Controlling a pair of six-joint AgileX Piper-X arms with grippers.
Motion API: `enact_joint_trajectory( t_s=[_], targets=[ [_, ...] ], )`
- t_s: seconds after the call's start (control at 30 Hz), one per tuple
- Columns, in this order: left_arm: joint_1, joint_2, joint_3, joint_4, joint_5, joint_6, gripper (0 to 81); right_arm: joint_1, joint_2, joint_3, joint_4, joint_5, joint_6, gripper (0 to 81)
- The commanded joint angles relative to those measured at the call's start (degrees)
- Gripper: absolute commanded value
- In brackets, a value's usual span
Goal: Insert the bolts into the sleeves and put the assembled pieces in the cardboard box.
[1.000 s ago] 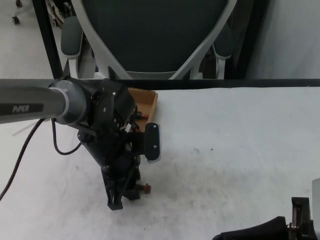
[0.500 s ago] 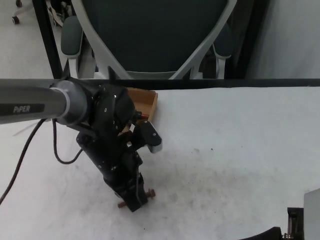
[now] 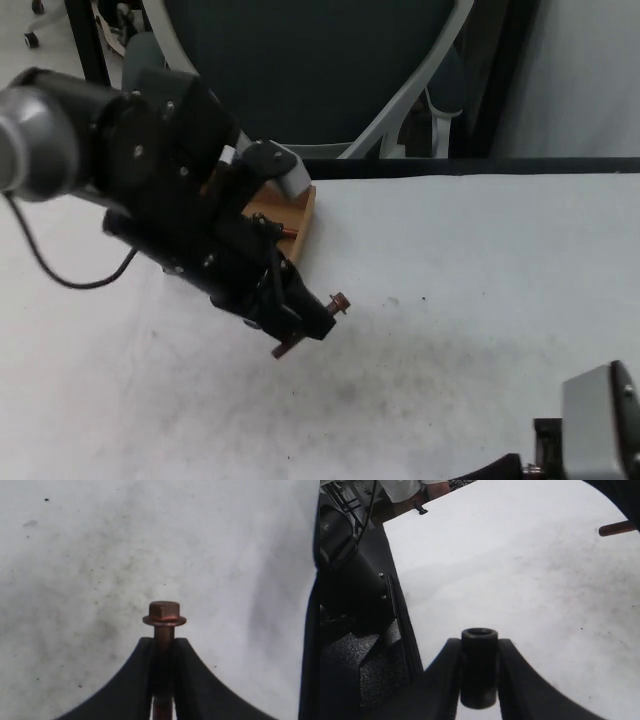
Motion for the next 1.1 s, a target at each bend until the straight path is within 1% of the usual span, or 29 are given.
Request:
enact_joint_trajectory(
  t_s=[0.0, 0.27, 0.4, 0.53, 0.67, 0.8, 0.93, 1.07],
  targets=[
    [0.19, -3.2, 3.52, -3.44, 3.51, -2.56, 0.8, 0.12, 4.28, -1.1, -4.97, -1.13, 1.51, 0.2],
    [0.47, -13.72, 18.39, -16.7, 4.39, -11.14, 0.8, 0.12, 12.68, -4.77, -8.78, -1.4, 1.73, 0.2],
    [1.23, -19.95, 26.64, -27.12, 4.39, -19.07, 0.8, 0.12, 16.68, -6.99, -9.08, -1.62, 1.73, 0.2],
    [2.23, -25.93, 34.78, -42.69, 3.83, -31.19, 0.8, 0.12, 20.07, -8.19, -11.58, -3.79, 1.73, 0.2],
    [2.92, -29.52, 42.23, -56.8, 0.66, -43.34, 0.8, 0.12, 22.73, -9.59, -12.4, -4.09, 1.73, 0.2],
    [2.92, -30.29, 48.33, -71.35, -0.63, -53.35, 0.8, 0.02, 24.86, -10.85, -14.69, -4.09, 1.73, 0.2],
    [2.92, -30.42, 52.38, -81.21, -5.09, -62.14, 0.8, 0.02, 26.79, -11.54, -16.2, -4.09, 1.73, 0.2],
    [2.92, -30.53, 55.6, -88.37, -9.19, -68.93, 0.8, 0.02, 28.25, -11.5, -18.74, -4.09, 4.23, 0.2]
  ],
)
